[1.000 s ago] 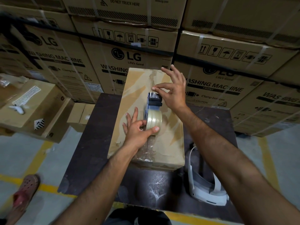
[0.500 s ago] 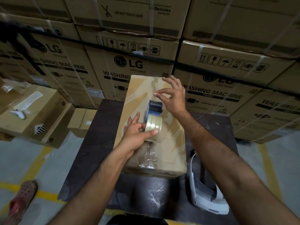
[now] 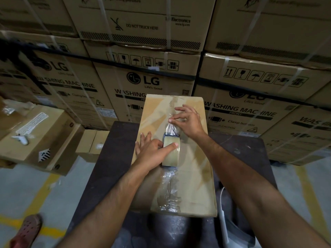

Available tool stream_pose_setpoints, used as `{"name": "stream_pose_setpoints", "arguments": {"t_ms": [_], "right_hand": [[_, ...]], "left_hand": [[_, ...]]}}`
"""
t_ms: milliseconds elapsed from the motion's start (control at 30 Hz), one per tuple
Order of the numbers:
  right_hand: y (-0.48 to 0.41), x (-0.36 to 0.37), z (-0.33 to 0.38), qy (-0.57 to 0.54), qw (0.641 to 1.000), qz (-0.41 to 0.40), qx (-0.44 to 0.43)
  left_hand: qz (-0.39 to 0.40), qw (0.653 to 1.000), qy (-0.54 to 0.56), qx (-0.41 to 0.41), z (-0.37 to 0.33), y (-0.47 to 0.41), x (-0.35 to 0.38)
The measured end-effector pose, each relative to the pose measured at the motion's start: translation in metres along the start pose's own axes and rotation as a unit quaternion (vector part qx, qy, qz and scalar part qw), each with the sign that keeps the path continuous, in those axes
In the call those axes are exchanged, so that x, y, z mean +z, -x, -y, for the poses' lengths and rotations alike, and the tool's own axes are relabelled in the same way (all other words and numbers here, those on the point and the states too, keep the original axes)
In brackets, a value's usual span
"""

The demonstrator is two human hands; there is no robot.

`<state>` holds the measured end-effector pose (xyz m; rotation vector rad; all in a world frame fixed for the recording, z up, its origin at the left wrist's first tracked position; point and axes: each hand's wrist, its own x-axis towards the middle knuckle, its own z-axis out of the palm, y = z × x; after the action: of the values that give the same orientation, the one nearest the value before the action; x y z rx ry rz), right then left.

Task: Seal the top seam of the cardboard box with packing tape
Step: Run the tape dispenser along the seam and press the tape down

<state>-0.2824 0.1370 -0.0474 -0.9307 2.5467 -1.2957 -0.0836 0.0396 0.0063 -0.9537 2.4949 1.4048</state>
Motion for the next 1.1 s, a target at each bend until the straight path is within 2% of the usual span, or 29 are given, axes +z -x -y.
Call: {"name": "stream_pose_setpoints", "arguments": {"t_ms": [100,167,200,267,467,767,933,1100], "right_hand": [[-0.002,0.003,-0.006,-0.012,1.000,0.001,0.003],[-0.003,0.004,-0.009,-0.016,1.000,0.001,-0.001],[-0.004,0.004,-0.009,-0.015,1.000,0.001,-0.003],[-0.004,0.005,-0.009,-0.013,1.000,0.004,-0.004],[-0.005,0.005,-0.005,-0.016,1.000,0.007,-0.005],[-0.004,0.003,-0.006,-0.010,1.000,-0.001,-0.025],[-0.003,0.008,-0.011,0.040,0.993,-0.042,-0.105],[-0.001,0.006,-0.016,0.125,0.962,-0.072,-0.231]], "left_hand": [[0.001,0.999,0.050,0.013,0.003,-0.018,-0.009],[-0.031,0.994,0.098,0.026,0.005,-0.037,-0.015],[-0.059,0.993,0.101,0.028,0.003,-0.047,-0.018],[-0.096,0.995,0.034,0.023,-0.004,-0.067,-0.024],[-0.036,0.995,-0.080,0.041,-0.018,-0.104,-0.027],[-0.029,0.999,0.016,0.017,-0.023,-0.106,-0.020],[-0.015,1.000,0.009,0.012,-0.024,-0.108,-0.020],[0.012,1.000,0.028,-0.002,-0.027,-0.110,-0.022]]}}
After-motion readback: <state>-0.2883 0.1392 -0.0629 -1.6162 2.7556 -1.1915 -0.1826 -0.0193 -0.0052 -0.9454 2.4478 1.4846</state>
